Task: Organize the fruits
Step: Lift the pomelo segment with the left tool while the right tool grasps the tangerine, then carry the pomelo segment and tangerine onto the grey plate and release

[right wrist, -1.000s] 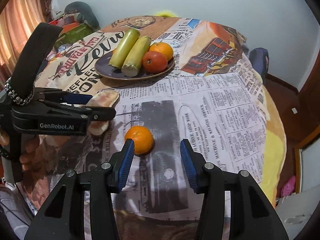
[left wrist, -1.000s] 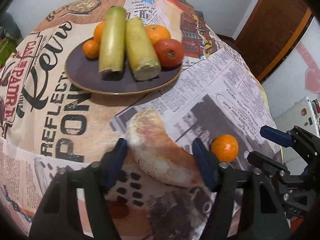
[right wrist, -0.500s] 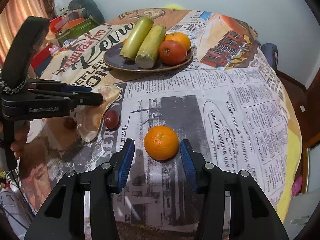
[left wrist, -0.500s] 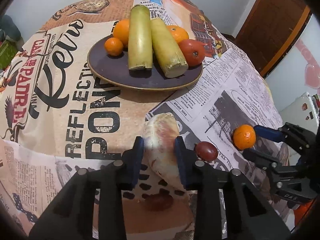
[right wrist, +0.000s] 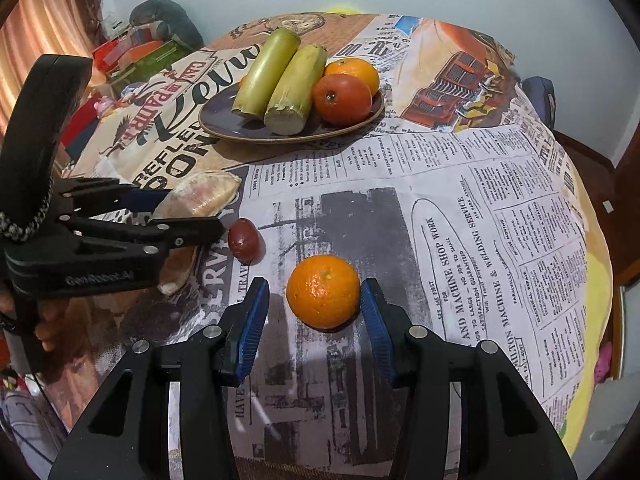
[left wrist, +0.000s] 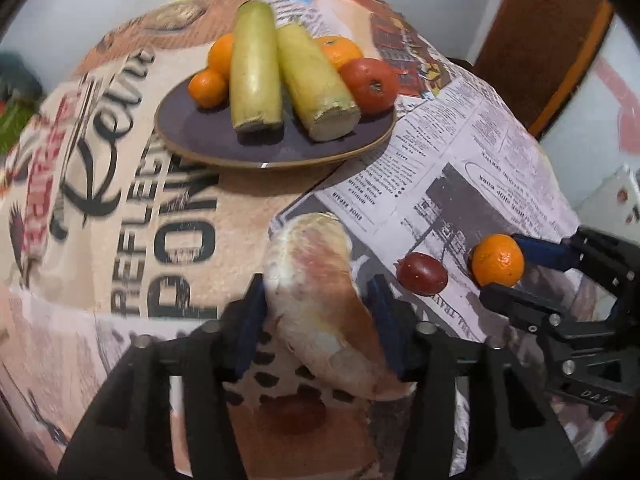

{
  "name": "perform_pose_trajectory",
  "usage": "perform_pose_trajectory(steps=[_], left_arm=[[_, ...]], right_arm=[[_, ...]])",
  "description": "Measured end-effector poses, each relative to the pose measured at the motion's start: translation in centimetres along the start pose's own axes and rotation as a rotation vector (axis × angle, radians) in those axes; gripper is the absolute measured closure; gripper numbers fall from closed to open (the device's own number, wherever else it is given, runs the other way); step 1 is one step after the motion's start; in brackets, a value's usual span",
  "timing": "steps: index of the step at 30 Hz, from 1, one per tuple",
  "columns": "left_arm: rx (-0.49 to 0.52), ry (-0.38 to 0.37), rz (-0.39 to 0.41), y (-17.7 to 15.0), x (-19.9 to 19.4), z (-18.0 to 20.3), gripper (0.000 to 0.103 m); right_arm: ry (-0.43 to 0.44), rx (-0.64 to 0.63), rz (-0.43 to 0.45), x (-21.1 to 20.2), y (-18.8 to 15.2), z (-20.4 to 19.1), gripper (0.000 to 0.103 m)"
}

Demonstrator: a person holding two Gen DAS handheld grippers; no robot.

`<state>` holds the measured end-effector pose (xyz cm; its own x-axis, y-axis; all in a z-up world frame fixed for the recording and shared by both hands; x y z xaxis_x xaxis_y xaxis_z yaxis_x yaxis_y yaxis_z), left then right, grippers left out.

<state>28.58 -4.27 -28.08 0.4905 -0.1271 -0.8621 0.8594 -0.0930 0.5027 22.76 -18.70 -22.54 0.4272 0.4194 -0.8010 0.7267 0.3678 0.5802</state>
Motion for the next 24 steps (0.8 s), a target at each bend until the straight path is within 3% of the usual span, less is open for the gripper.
perform_pose_trajectory(steps=[2, 9, 24], left_arm=[[-0.012, -0.013, -0.001, 0.2, 0.0, -0.2, 0.059], [-0.030, -0.073, 0.029, 0.0, -1.5, -0.4, 0.060], [-0.073, -0.030, 0.222, 3.2, -8.2, -3.3, 0.061]], right_arm=[[-0.019, -0.002, -0.004, 0.1, 0.1, 0.1, 0.068], [0.005, 0.011, 0.036, -1.0, 1.0, -0.1, 0.068], [-0.004, 0.001, 0.164, -3.6, 5.6, -1.0, 0.068]])
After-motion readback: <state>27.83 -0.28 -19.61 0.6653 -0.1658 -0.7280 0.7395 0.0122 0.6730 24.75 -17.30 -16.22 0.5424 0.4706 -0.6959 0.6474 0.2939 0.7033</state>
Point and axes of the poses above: each gripper's, at about its wrist camera, not at the fingertips, and x roughly the way its jaws point, z to its right, y to its top, the point moved 5 cm from there along x, roughly the way its jaws point, and after that the axes turned 3 degrees about z, right-handed, at the moved point
